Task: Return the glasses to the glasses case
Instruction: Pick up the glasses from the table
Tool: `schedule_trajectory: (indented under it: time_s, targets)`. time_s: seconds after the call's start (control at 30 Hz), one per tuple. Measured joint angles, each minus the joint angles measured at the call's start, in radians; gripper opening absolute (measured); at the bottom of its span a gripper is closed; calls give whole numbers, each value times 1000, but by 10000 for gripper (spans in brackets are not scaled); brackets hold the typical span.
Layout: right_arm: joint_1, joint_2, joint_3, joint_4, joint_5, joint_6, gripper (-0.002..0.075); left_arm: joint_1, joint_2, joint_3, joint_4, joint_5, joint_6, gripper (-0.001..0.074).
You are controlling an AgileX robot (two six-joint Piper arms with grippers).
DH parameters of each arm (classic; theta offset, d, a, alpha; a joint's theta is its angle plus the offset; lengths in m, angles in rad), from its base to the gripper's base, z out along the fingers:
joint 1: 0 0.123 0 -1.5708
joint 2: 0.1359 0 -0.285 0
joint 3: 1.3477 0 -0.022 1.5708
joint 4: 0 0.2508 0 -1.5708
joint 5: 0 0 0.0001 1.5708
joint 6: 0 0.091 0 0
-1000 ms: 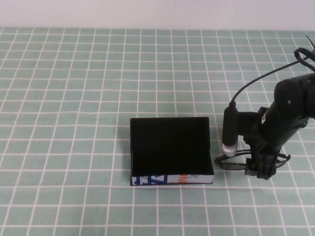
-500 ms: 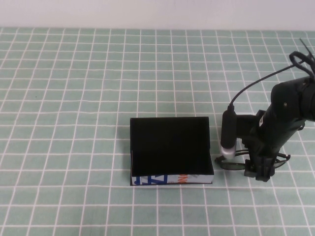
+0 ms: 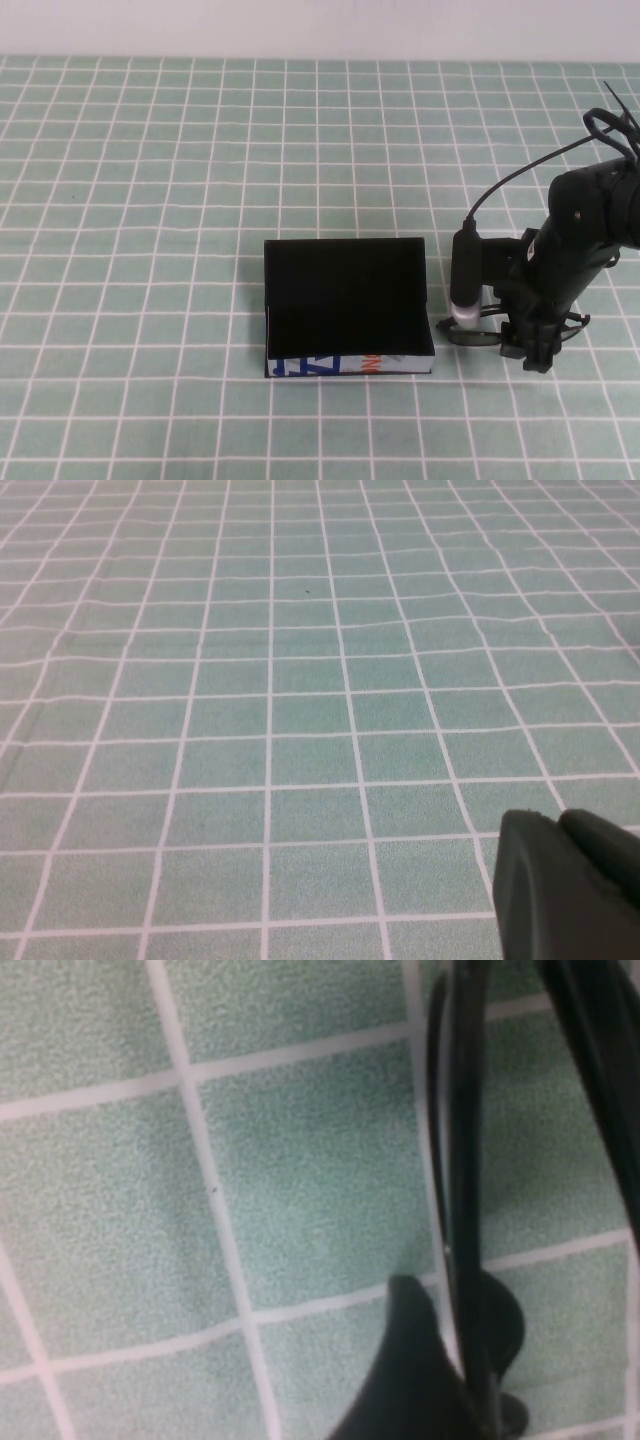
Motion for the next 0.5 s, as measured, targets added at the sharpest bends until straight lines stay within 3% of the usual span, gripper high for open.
schedule_trajectory:
  time_s: [0.2, 0.5]
  targets:
    - [0, 0, 0, -3, 0, 0, 412, 0, 0, 0, -2, 0, 0, -2]
    - [0, 0, 0, -3, 0, 0, 316, 0, 0, 0, -2, 0, 0, -2]
